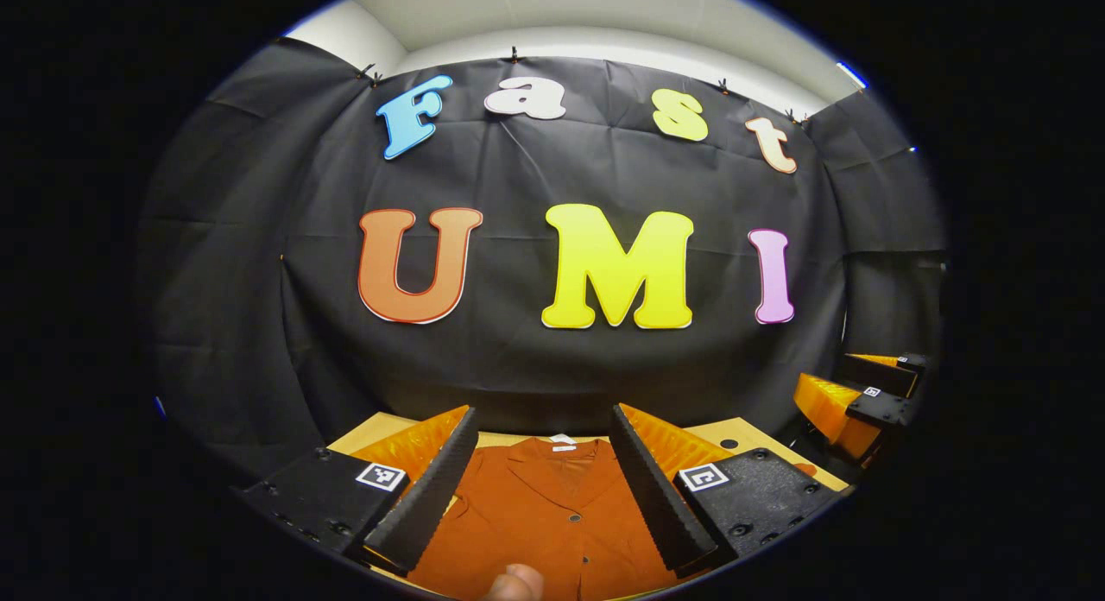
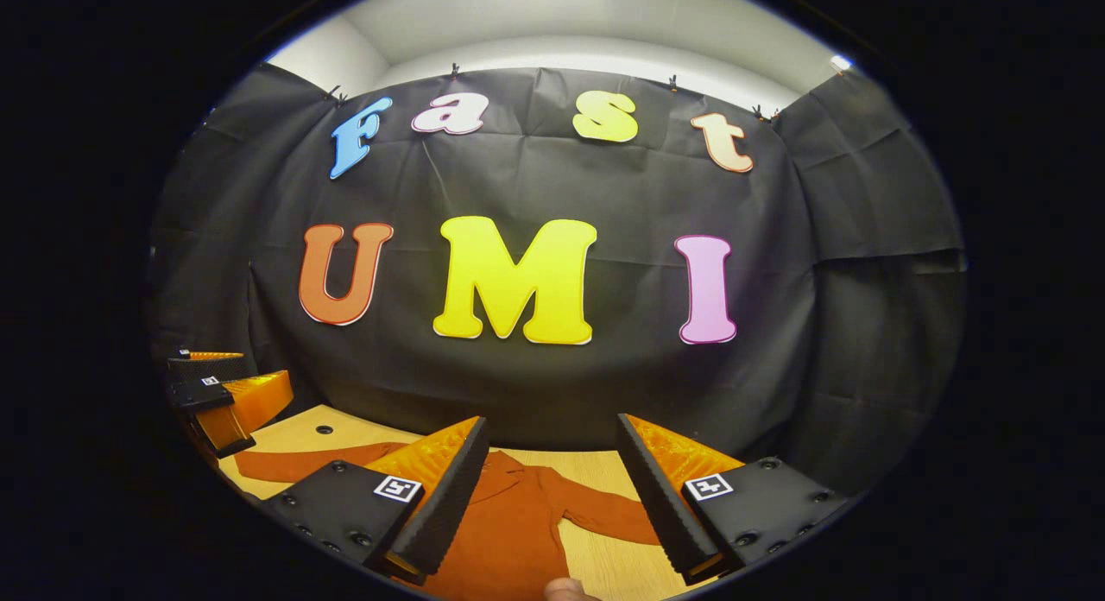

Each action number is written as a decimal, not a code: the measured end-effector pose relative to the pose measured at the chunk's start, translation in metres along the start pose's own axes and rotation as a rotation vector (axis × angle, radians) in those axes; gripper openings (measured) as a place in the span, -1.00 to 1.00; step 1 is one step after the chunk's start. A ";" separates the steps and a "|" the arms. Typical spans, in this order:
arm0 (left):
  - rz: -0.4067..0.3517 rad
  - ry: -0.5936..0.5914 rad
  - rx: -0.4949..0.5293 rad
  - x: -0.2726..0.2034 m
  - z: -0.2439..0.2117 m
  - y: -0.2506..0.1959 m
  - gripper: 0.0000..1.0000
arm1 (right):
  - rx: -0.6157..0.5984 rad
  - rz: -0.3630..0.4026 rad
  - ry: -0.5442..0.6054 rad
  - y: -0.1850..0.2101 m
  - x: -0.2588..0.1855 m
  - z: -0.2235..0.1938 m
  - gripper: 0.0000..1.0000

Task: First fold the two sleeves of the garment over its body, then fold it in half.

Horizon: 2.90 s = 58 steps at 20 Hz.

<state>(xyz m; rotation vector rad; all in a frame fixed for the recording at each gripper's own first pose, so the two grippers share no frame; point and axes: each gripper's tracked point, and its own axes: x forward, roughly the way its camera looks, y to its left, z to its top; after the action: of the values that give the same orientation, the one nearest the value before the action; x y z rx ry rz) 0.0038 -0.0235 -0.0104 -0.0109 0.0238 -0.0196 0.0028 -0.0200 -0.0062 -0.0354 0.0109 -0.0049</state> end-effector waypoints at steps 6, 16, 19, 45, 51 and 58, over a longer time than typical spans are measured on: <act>0.004 0.007 0.009 -0.004 -0.002 -0.001 0.97 | 0.014 -0.014 0.014 -0.012 0.003 -0.004 0.90; 0.009 0.025 -0.010 -0.007 -0.012 -0.018 0.98 | 0.146 -0.273 0.237 -0.146 0.047 -0.101 0.89; -0.041 0.039 -0.033 -0.009 -0.018 -0.039 0.98 | 0.146 -0.338 0.314 -0.195 0.060 -0.139 0.89; 0.082 0.137 0.001 -0.012 -0.066 -0.085 0.98 | 0.585 -0.529 1.284 -0.339 0.086 -0.402 0.80; 0.117 0.152 -0.009 -0.017 -0.072 -0.038 0.99 | 0.623 -0.584 1.362 -0.330 0.091 -0.403 0.53; 0.147 0.145 0.023 -0.021 -0.068 0.001 0.98 | 0.595 -0.663 1.371 -0.330 0.095 -0.404 0.36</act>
<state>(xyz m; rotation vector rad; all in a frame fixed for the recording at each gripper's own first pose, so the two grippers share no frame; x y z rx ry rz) -0.0189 -0.0233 -0.0780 0.0158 0.1690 0.1259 0.0922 -0.3649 -0.3992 0.5678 1.3659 -0.6940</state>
